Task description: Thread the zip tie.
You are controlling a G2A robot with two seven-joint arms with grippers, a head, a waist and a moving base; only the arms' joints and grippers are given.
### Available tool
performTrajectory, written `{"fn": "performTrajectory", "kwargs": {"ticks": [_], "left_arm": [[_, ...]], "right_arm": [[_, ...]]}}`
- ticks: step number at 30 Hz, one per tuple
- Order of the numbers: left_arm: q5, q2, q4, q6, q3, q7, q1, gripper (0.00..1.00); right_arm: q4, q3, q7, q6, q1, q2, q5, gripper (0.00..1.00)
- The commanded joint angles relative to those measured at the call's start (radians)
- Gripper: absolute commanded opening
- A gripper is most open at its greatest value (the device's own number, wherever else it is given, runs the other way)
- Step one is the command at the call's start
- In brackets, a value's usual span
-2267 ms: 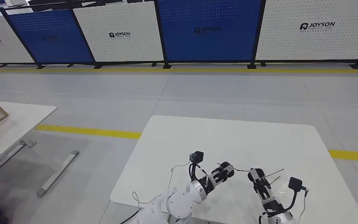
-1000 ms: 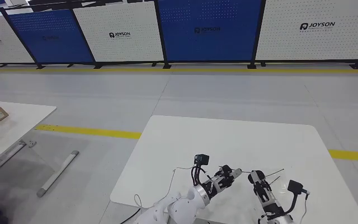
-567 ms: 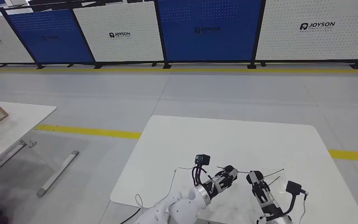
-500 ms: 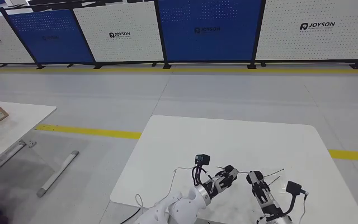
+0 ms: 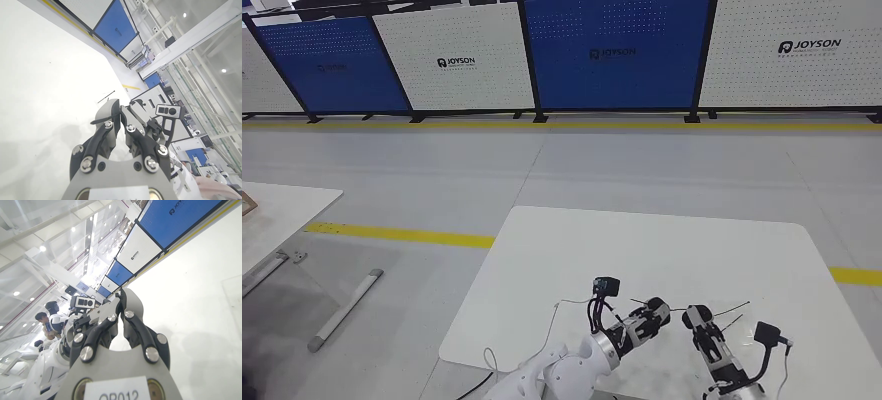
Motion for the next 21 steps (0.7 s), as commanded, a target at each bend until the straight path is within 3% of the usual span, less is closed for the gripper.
{"fn": "performTrajectory", "kwargs": {"ticks": [1,9,16,21], "left_arm": [[0.003,0.000,-0.001,-0.002,0.000,-0.001,0.001,0.00],[0.006,0.001,-0.013,-0.013,-0.006,-0.002,0.010,0.00],[0.015,0.000,-0.016,-0.003,-0.005,0.002,0.011,0.00],[-0.002,-0.002,-0.021,-0.026,0.000,-0.019,0.009,0.00]], "right_arm": [[-0.002,0.001,0.012,0.000,0.001,0.001,0.011,0.00],[-0.017,0.021,0.054,0.000,0.000,0.009,0.091,0.00],[-0.035,0.022,0.045,0.000,-0.010,0.017,0.092,0.00],[-0.036,0.014,0.042,0.000,-0.011,0.022,0.081,0.00]]}}
